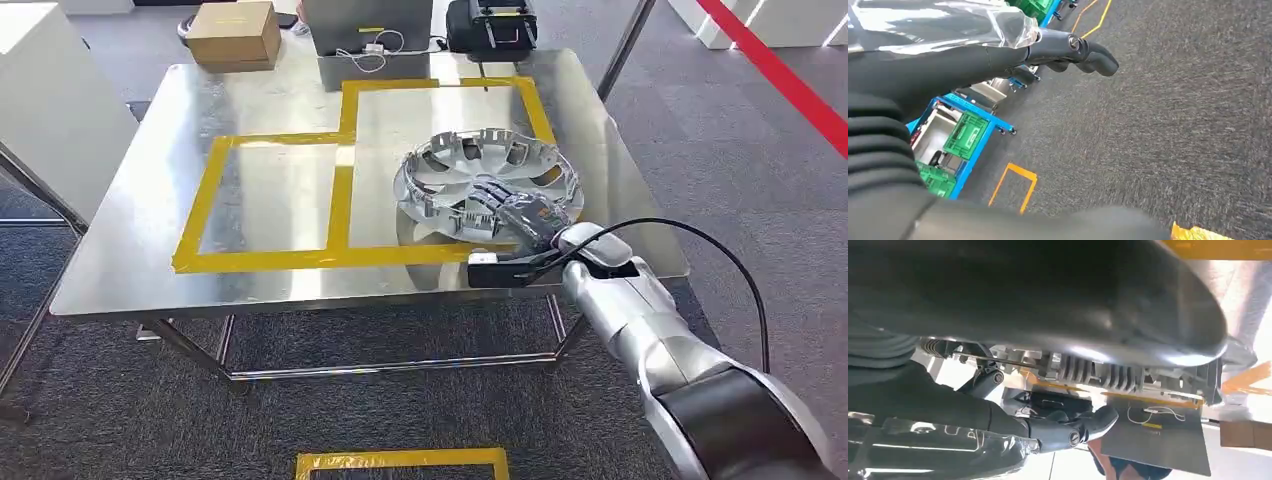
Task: Take the parts from the cabinet and place them on the table.
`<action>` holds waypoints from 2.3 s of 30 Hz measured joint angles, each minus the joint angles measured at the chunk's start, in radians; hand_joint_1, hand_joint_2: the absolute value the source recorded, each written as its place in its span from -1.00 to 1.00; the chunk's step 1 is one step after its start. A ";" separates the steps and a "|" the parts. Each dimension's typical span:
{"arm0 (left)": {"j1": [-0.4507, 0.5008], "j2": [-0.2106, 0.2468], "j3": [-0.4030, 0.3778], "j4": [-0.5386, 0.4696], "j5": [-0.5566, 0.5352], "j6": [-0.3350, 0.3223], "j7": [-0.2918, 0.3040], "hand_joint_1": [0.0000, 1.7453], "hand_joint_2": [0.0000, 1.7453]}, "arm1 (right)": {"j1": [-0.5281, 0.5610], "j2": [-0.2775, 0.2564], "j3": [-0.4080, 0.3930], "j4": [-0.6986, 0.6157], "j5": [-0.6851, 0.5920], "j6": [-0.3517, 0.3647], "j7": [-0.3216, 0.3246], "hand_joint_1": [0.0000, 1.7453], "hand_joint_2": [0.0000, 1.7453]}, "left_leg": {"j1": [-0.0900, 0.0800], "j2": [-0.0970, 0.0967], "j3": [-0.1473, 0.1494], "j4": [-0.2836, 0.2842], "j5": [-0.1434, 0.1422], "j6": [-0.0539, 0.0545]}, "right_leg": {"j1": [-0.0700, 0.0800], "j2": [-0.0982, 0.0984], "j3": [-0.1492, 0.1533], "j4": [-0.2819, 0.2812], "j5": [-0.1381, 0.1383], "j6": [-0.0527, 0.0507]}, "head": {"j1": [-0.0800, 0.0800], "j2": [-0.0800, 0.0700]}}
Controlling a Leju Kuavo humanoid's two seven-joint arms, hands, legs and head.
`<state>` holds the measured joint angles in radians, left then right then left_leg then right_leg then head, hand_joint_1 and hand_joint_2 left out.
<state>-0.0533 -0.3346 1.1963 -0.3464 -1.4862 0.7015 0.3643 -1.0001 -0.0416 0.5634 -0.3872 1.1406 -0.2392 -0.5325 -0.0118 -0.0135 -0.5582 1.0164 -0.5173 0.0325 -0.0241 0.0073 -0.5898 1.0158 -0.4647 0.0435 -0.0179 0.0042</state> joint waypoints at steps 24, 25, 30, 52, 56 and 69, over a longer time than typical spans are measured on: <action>-0.011 0.018 -0.017 0.099 -0.024 0.000 0.014 -1.00 1.00 | -0.043 0.004 -0.005 0.002 -0.093 0.079 -0.023 -1.00 -1.00 | 0.025 0.005 0.008 -0.022 0.017 -0.007 | -0.002 0.000 0.007 0.010 -0.016 -0.006 | 0.003 0.000; -0.011 0.019 -0.019 0.101 -0.025 0.000 0.015 -1.00 1.00 | -0.044 0.008 -0.005 0.002 -0.093 0.079 -0.023 -1.00 -1.00 | 0.025 0.005 0.008 -0.023 0.017 -0.011 | -0.002 0.000 0.007 0.010 -0.016 -0.007 | 0.003 0.000; -0.011 0.018 -0.025 0.096 -0.028 0.000 0.016 -1.00 1.00 | -0.053 0.021 -0.004 0.002 -0.096 0.082 -0.023 -1.00 -1.00 | 0.028 0.004 0.006 -0.023 0.016 -0.045 | -0.002 0.000 0.006 0.011 -0.016 -0.007 | 0.003 0.000; -0.006 0.003 -0.053 0.067 -0.032 0.000 0.080 -1.00 1.00 | -0.054 0.032 0.000 0.002 -0.117 0.104 -0.023 -1.00 -1.00 | 0.024 0.004 0.000 -0.013 0.014 -0.042 | -0.006 0.000 0.007 0.008 -0.013 -0.007 | 0.004 0.000; -0.007 0.007 -0.059 0.078 -0.031 0.000 0.081 -1.00 1.00 | -0.055 0.051 0.005 0.003 -0.121 0.105 -0.022 -1.00 -1.00 | 0.024 0.004 0.000 -0.013 0.014 -0.042 | -0.006 0.000 0.007 0.008 -0.013 -0.007 | 0.003 0.000; -0.007 0.009 -0.059 0.087 0.006 0.000 0.028 -1.00 -1.00 | -0.055 0.047 0.013 0.004 -0.130 0.106 -0.026 -1.00 -1.00 | 0.024 0.004 0.000 -0.013 0.014 -0.042 | -0.006 0.000 0.007 0.008 -0.013 -0.007 | 0.004 0.000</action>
<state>-0.0601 -0.3254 1.1372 -0.2590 -1.4801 0.7019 0.3925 -1.0547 0.0053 0.5768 -0.3834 1.0101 -0.1328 -0.5585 0.0121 -0.0098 -0.5585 1.0037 -0.5028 -0.0098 -0.0300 0.0069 -0.5833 1.0235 -0.4779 0.0369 -0.0141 0.0042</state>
